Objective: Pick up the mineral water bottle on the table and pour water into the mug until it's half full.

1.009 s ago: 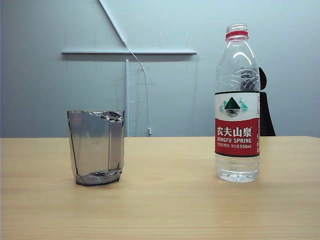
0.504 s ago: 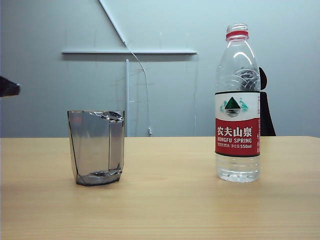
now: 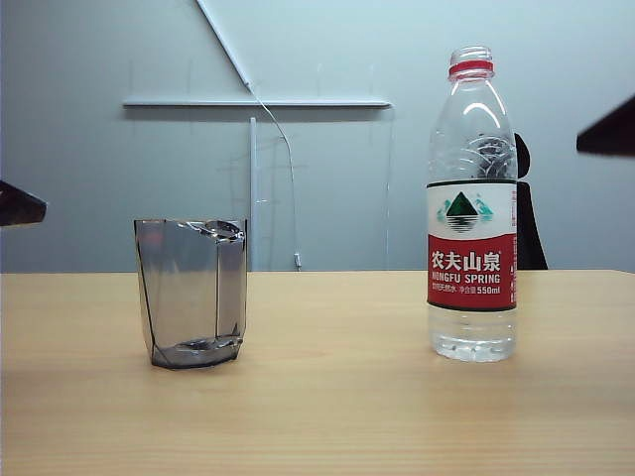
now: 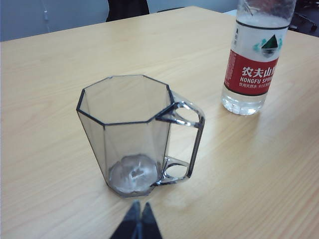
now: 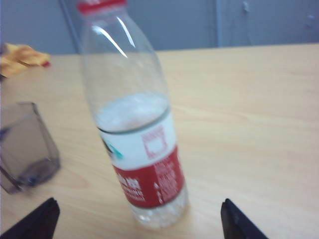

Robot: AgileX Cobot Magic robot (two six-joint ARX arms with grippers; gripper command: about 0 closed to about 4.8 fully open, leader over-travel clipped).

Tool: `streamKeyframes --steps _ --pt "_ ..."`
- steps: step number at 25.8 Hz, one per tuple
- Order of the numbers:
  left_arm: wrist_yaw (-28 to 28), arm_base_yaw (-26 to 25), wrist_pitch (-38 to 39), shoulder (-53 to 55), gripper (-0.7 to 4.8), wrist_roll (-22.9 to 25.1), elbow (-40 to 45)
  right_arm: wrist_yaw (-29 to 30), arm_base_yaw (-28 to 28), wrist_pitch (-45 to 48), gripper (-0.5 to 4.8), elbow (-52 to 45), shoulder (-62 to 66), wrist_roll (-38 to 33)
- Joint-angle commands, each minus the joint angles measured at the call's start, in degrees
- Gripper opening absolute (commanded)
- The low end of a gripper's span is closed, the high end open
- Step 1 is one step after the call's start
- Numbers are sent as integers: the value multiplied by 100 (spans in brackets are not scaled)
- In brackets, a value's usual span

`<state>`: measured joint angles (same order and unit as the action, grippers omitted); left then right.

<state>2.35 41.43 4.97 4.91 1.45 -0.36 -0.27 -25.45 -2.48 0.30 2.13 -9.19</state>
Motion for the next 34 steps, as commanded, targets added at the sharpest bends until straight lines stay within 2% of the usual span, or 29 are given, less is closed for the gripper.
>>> streamKeyframes --steps 1,5,7,13,22,34 --pt "0 -7 -79 2 -2 -17 -15 -68 -94 278 479 -13 450 101" --pt "0 -4 -79 2 -2 -17 -15 -74 -83 984 479 -13 1207 223" --pt "0 -4 -79 2 -2 -17 -15 -90 -79 1816 479 -11 2063 304" --pt "0 -4 -79 2 -2 -17 -15 4 -79 3246 479 -7 3703 369" --pt "0 -4 -76 4 -2 -17 -15 98 -74 6002 479 155 6603 496" --pt "0 -7 -79 2 -2 -17 -15 284 -72 7066 479 1003 8647 494"
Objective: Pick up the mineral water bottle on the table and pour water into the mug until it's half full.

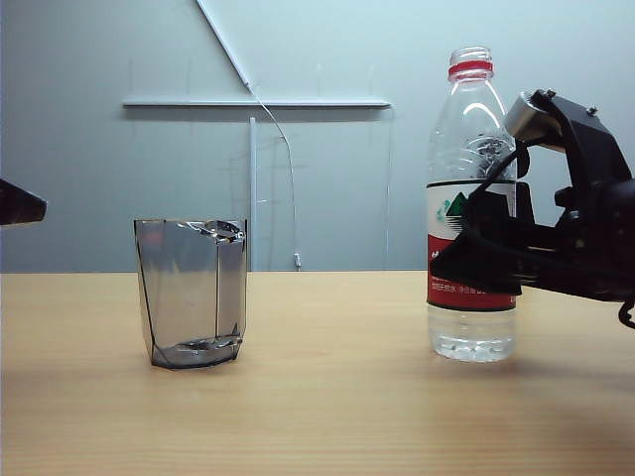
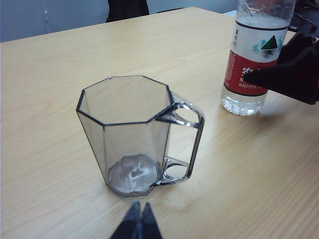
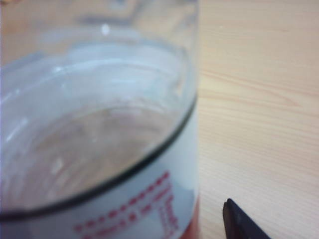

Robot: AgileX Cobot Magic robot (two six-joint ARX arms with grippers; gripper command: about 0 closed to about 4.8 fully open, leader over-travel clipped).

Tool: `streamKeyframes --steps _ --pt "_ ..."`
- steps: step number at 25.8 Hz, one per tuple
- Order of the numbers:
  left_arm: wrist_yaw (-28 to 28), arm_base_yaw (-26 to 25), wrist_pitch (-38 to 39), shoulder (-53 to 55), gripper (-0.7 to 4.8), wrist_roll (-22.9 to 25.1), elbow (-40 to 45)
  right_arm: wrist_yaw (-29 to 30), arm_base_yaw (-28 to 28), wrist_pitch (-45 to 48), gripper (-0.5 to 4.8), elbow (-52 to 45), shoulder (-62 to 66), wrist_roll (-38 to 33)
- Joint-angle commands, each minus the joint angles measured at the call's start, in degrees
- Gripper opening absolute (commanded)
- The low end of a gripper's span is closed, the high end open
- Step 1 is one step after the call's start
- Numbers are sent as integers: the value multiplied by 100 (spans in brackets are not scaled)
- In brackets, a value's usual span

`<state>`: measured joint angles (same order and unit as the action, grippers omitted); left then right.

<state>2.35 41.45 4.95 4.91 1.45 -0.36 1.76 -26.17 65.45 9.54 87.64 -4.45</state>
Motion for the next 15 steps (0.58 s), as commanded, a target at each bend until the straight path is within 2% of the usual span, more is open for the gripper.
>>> streamKeyframes --steps 1,15 --pt "0 -9 -76 2 -2 -17 -15 77 0 293 479 90 122 20" --pt "0 -9 -76 2 -2 -17 -15 74 2 339 479 376 151 20"
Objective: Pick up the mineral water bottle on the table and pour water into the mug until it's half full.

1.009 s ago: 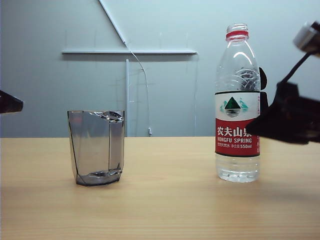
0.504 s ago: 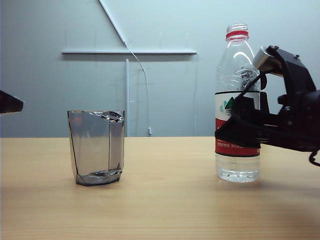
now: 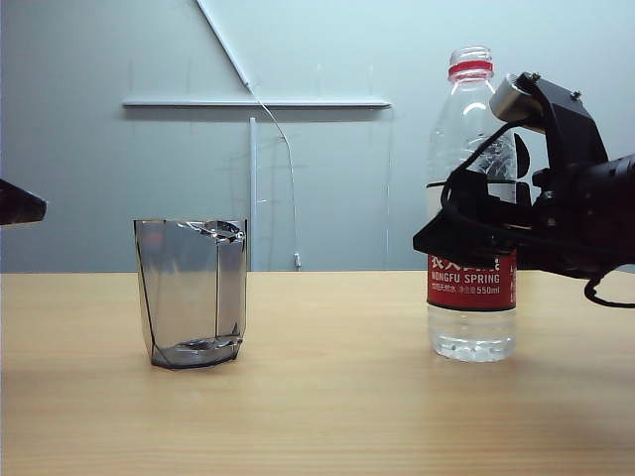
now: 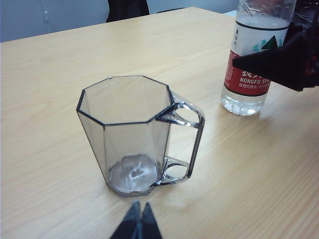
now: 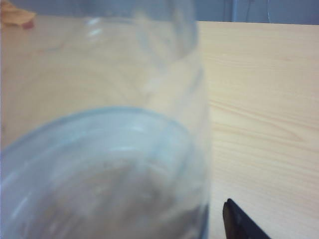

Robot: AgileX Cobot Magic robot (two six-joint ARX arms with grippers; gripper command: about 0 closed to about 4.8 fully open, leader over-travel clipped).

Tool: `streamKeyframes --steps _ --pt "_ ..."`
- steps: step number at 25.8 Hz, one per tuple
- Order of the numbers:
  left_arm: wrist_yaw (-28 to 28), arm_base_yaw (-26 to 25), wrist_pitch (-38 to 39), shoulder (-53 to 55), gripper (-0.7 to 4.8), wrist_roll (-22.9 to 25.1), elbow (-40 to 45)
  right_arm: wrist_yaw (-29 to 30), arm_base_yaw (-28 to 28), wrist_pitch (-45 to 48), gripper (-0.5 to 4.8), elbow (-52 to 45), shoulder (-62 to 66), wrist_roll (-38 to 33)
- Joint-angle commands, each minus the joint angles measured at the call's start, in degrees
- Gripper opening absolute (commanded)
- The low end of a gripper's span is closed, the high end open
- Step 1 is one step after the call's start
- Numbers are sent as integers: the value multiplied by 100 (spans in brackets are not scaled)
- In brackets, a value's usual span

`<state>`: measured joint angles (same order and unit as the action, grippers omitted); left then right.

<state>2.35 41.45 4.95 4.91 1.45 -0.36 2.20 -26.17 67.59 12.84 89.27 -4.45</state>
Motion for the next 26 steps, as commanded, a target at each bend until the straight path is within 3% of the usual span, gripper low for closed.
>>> streamKeyframes --steps 1,7,16,21,26 --pt "0 -7 -76 2 -2 -17 -15 31 2 122 479 55 -13 20" --pt "0 -9 -76 0 -2 -17 -15 31 2 122 331 55 -13 20" --pt "0 -9 -76 -57 -2 -17 -15 103 0 415 331 72 -24 20" --pt "-2 -13 -74 -219 -2 -17 -15 450 -9 450 330 203 -101 26" --pt "0 -48 -79 -420 -2 -17 -15 715 -28 -361 331 662 -415 177"
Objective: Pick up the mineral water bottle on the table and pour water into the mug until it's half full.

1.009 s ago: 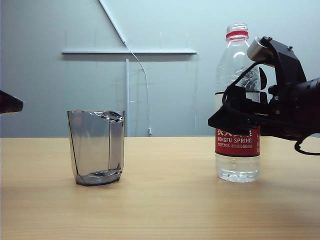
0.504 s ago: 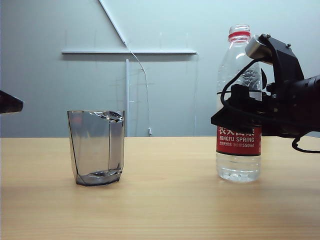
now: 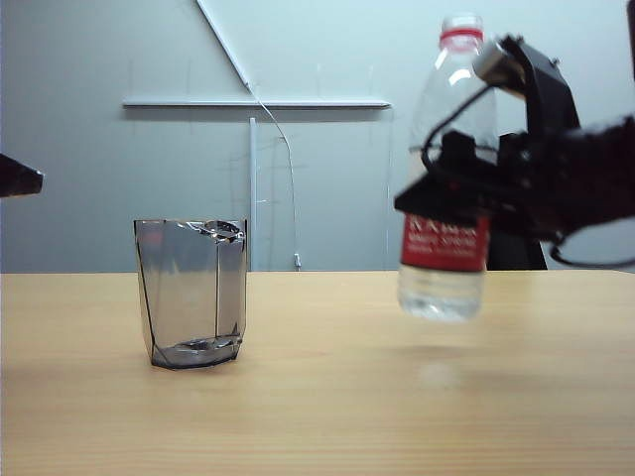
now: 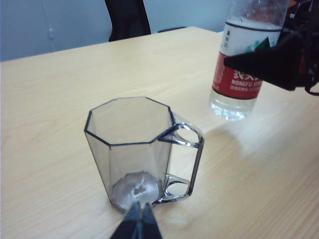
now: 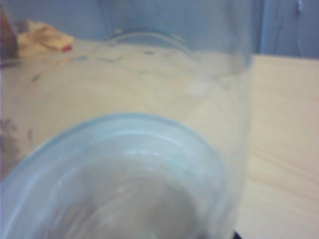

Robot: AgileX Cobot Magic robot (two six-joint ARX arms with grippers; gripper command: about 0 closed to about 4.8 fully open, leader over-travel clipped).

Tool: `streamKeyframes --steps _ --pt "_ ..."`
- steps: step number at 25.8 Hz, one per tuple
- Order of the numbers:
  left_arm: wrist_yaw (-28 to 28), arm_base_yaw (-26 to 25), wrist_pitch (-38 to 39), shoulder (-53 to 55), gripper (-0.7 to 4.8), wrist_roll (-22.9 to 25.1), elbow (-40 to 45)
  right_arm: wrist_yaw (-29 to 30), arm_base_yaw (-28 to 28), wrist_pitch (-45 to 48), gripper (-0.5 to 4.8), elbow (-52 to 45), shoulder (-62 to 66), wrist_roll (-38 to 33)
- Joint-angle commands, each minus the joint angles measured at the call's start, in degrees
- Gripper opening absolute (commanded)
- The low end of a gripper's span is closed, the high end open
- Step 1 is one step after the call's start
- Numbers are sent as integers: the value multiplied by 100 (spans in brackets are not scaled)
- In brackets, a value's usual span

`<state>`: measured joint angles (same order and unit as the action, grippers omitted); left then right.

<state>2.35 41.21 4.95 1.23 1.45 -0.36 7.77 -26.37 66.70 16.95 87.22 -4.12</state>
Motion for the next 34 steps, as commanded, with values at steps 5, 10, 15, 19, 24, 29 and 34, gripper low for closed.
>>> streamKeyframes --steps 5,10,15,19,24,29,34 --pt "-2 -313 -76 -70 -2 -17 -15 289 -179 -1718 330 846 -490 938" --pt "0 -809 -74 -90 -2 -17 -15 129 -678 -3733 330 1976 -490 2400" --pt "0 -831 -76 -90 -2 -17 -15 -531 -979 -4540 327 2632 -306 3504" --pt "-2 -844 -74 -90 -2 -17 -15 -1113 -1145 -4951 327 3110 -85 4360" --pt "-2 -844 -74 -90 -2 -17 -15 -1690 -1222 -4996 327 3333 11 5351" --pt "0 -844 -74 -90 -2 -17 -15 -2074 -1224 -4975 327 3333 11 5939" --pt "0 -844 -76 -90 -2 -17 -15 -2378 -1224 -4979 327 3333 11 6371"
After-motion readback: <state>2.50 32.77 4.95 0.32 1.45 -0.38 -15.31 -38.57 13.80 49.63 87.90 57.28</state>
